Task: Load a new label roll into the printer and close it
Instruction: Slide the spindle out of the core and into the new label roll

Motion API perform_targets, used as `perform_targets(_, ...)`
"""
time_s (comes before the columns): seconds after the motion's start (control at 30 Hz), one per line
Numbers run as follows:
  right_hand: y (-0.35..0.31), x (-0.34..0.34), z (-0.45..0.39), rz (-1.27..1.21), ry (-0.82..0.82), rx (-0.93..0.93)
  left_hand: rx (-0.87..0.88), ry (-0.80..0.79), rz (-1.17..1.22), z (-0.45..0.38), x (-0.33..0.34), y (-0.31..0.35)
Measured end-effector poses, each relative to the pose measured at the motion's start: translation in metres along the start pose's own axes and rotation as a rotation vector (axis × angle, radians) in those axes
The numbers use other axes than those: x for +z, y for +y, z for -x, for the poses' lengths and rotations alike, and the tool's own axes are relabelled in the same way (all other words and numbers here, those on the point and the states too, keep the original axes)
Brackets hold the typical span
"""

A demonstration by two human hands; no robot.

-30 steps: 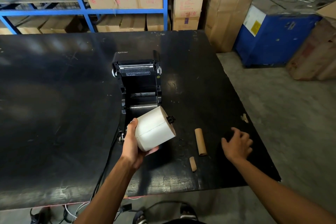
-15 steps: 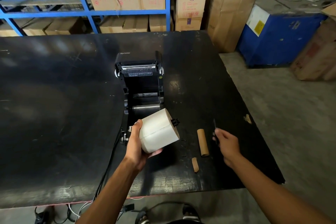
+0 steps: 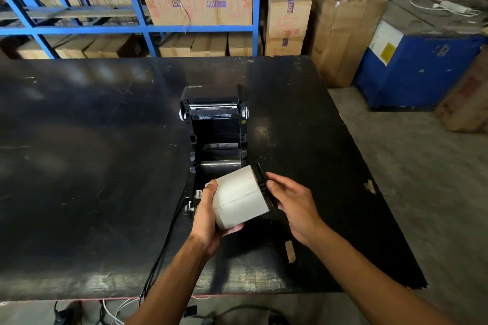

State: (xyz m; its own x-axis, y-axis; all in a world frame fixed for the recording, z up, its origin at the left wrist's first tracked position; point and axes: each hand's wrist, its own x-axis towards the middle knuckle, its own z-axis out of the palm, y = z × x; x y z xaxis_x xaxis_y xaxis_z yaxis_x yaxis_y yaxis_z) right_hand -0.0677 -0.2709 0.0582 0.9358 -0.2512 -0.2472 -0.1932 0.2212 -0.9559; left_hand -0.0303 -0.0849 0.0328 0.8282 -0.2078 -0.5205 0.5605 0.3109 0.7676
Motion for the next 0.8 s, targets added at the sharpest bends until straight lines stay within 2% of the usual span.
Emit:
perform_targets(0.23,0.007,0.002,0.0,0.266,0.004,-0.16,0.038,0.013,-0.082,0.0,-0.005,-0.001)
perform_targets(0.4,0.015,0.005,0.002,0.337,0.099,-0.181,0.048,0.013,-0.119,0.001,-0.002,-0.001)
perform_targets(0.8,0.016,0.012,0.012,0.218,0.097,-0.024,0.17,0.013,-0.263,0.009,0.013,0.0)
